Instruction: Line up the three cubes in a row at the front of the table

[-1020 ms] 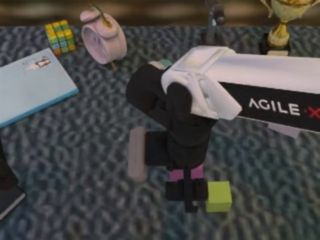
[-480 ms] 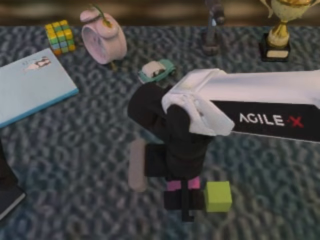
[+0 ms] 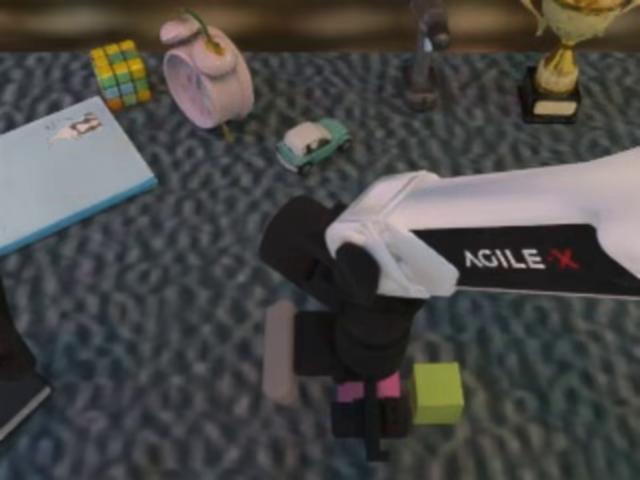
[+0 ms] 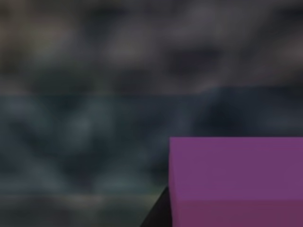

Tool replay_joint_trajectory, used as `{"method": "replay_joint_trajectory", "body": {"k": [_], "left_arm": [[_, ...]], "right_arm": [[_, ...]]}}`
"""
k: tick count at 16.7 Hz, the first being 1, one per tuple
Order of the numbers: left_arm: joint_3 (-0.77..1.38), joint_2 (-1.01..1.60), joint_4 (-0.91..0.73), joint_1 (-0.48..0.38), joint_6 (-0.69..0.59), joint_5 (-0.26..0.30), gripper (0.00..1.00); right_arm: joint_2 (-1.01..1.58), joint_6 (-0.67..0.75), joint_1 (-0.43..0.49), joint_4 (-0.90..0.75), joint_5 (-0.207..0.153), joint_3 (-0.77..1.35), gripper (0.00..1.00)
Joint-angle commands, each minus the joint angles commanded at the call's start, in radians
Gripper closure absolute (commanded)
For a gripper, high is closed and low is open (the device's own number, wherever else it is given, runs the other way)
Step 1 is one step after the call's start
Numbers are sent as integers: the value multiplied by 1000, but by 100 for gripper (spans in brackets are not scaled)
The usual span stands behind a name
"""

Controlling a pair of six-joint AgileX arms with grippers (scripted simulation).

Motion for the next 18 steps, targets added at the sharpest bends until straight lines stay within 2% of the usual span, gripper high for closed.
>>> {"method": "replay_joint_trajectory", "body": {"k": [12, 18], "left_arm": [[0, 0, 0, 0, 0, 0, 0], [0, 0, 0, 0, 0, 0, 0]], "right_arm": [[0, 0, 0, 0, 0, 0, 2], [0, 0, 0, 0, 0, 0, 0]]}}
